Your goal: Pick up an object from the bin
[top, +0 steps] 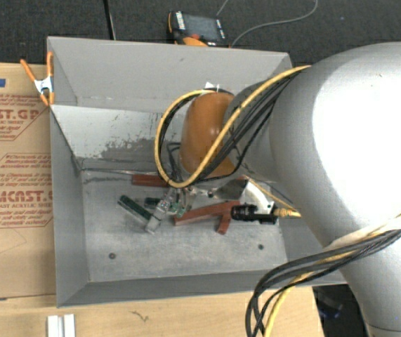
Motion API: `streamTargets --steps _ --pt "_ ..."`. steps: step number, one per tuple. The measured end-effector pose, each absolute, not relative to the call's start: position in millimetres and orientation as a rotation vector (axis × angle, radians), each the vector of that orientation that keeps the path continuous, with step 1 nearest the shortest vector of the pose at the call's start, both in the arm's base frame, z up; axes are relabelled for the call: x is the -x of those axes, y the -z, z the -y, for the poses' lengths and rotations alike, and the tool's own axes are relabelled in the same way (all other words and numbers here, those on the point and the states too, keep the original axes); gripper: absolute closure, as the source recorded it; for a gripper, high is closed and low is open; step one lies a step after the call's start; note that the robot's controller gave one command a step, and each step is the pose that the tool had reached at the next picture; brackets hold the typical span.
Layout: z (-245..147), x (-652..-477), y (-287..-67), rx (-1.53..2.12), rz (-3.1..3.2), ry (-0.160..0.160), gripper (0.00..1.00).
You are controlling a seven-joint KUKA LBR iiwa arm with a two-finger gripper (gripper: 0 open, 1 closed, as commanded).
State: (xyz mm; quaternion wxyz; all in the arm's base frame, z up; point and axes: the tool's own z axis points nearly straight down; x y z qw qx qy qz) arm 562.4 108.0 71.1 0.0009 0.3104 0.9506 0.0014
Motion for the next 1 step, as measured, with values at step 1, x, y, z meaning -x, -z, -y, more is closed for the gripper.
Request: streamTargets --steps 1 --pt "-151.4 -547.7 -71.3 -1.014 -2.969 -0.004 0.00"
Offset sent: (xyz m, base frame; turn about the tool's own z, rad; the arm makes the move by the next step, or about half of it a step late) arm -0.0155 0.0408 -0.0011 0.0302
